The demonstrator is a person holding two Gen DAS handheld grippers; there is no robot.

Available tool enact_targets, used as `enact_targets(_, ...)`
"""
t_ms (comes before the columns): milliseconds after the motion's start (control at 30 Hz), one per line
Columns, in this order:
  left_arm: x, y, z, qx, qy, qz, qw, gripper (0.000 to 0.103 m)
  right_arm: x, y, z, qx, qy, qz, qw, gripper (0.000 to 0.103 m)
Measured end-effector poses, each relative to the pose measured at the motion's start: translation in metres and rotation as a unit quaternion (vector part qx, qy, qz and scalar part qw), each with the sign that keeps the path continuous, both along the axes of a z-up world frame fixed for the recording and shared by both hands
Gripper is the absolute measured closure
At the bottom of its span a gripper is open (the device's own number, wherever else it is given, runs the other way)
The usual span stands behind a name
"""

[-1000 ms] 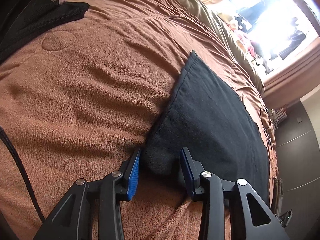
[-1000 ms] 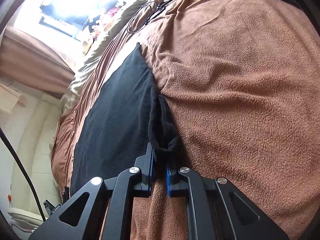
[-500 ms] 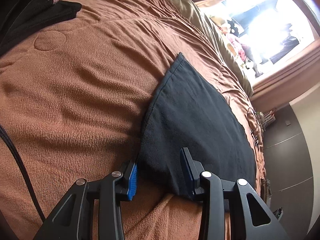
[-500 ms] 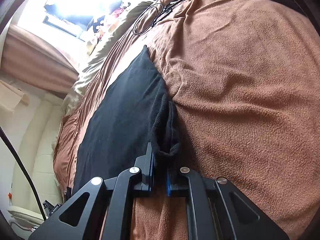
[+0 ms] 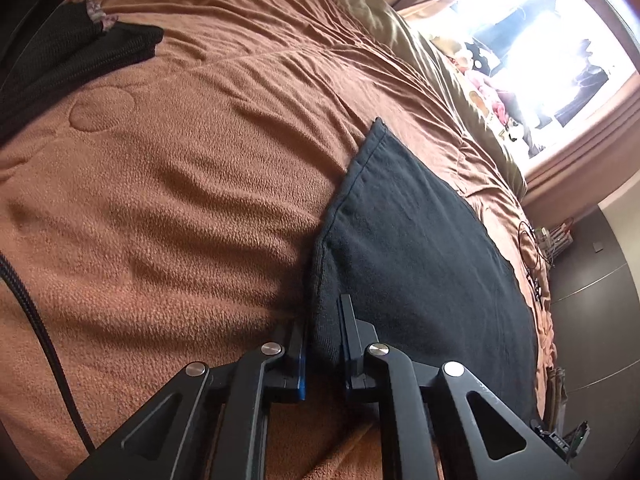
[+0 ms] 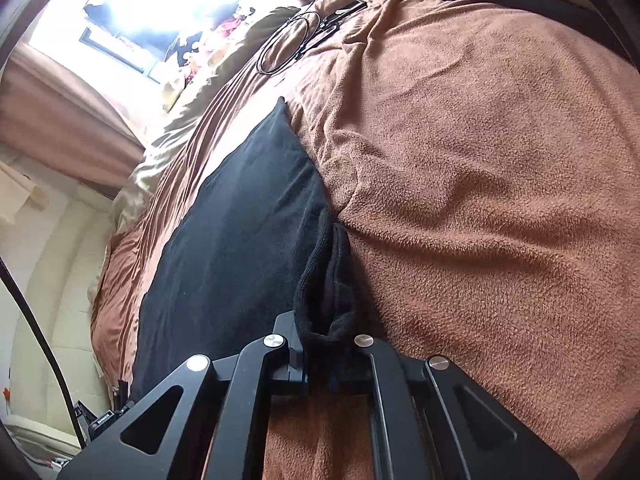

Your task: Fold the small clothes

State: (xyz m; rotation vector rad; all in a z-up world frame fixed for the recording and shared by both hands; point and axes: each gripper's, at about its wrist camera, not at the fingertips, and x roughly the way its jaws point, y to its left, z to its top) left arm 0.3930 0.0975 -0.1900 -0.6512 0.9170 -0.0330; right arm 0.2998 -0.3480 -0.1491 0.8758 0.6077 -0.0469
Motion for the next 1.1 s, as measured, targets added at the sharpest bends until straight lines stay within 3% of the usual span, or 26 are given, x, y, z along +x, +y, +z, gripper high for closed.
enact_targets(500,-0.025,0.013,0.055,0.007,-0.051,-0.014,0.9986,0.094,-0.031,0.007,0.024,-0.023,-0.021,0.04,0.999,0.102)
enact_targets(1100,-0.125,0.036,0.058,-0.01,-0.063,-0.014,0.9979,0.094,-0.092,0.013,0.023,-0.04,-0.023,0.066,0.997,0.102)
